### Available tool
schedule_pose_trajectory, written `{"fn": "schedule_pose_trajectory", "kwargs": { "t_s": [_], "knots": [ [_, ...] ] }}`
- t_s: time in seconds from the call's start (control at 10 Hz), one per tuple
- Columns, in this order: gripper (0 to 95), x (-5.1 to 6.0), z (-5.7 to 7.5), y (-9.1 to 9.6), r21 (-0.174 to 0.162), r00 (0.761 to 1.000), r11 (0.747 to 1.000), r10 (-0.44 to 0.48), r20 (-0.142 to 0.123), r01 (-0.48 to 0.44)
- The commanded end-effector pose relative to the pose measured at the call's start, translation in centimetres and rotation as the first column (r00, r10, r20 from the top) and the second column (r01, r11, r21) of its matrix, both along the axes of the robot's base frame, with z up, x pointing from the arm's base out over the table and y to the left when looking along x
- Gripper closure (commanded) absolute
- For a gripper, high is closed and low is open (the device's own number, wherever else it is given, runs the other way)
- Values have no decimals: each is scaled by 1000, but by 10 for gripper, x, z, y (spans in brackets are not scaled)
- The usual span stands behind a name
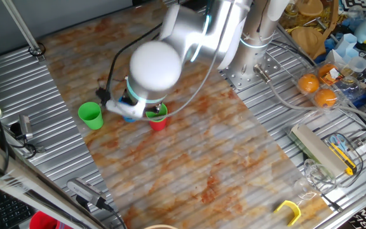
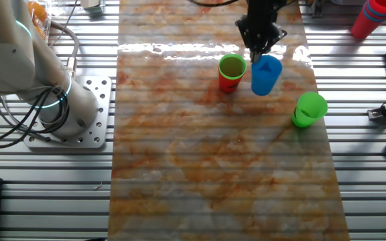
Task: Stack the cups
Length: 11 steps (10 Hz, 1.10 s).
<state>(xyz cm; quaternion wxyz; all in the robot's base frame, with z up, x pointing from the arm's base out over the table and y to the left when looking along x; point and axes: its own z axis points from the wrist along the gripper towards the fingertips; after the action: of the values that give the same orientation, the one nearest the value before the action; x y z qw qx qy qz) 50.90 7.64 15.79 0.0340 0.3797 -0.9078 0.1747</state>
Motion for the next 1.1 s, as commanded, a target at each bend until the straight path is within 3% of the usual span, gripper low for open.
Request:
{"fn": "schedule_pose_trajectory", "kwargs": {
  "t_s": [0.1, 0.3, 0.4, 0.5, 0.6, 0.8, 1.0, 1.1],
  "knots": [
    [950, 4, -2, 3, -2, 1000, 1000, 12, -7, -12],
    [950, 5, 42, 6, -31, 998, 998, 45, -32, -46],
    [950, 3, 56, 9, -32, 998, 998, 53, -37, -54],
    [950, 1, 60, 11, -30, 998, 998, 56, -38, -57],
    [950, -4, 63, 15, -23, 995, 997, 78, -58, -79],
    [950, -26, 67, 25, -2, 993, 998, 67, -94, -68],
    [950, -41, 70, 40, -5, 992, 999, 49, -116, -49],
    [950, -44, 69, 43, -6, 991, 999, 46, -126, -47]
  ]
}}
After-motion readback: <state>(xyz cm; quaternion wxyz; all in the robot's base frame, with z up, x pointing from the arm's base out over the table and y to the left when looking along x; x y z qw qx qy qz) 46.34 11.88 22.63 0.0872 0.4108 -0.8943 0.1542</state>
